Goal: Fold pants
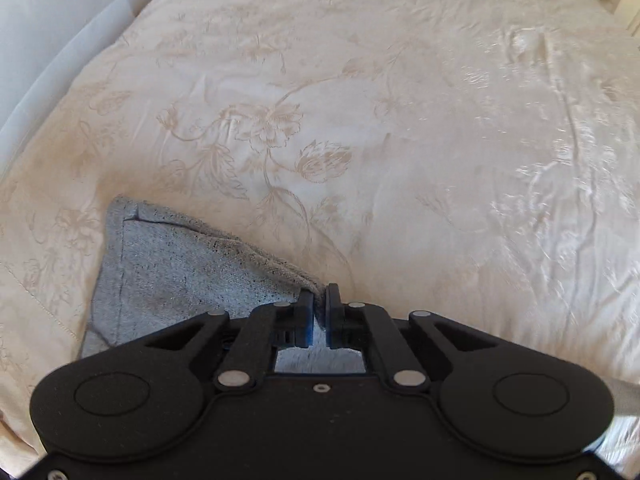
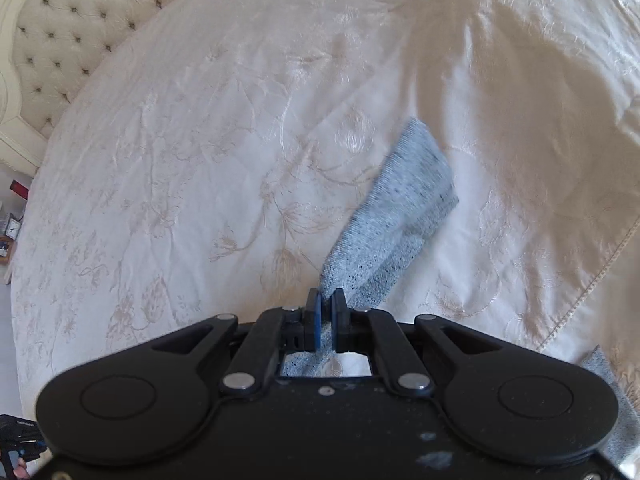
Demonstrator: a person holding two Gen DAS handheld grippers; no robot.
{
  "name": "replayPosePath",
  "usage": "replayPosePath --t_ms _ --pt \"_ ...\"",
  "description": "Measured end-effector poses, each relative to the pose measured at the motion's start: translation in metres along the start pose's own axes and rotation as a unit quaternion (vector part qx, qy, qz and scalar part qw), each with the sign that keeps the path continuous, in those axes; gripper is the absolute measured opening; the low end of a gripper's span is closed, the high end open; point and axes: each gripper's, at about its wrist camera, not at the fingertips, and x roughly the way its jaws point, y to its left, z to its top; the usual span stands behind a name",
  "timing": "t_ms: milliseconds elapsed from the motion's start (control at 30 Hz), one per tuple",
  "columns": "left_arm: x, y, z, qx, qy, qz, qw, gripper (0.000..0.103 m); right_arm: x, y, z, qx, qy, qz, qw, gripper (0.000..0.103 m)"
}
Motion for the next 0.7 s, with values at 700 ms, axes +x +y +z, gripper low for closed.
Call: replayPosePath --t_ms 700 --pt "0.027 0.064 -0.213 0.011 0.088 0.012 0.9959 0.006 -0.049 -0.144 -0.198 0.045 0.061 -0.096 0.993 0.005"
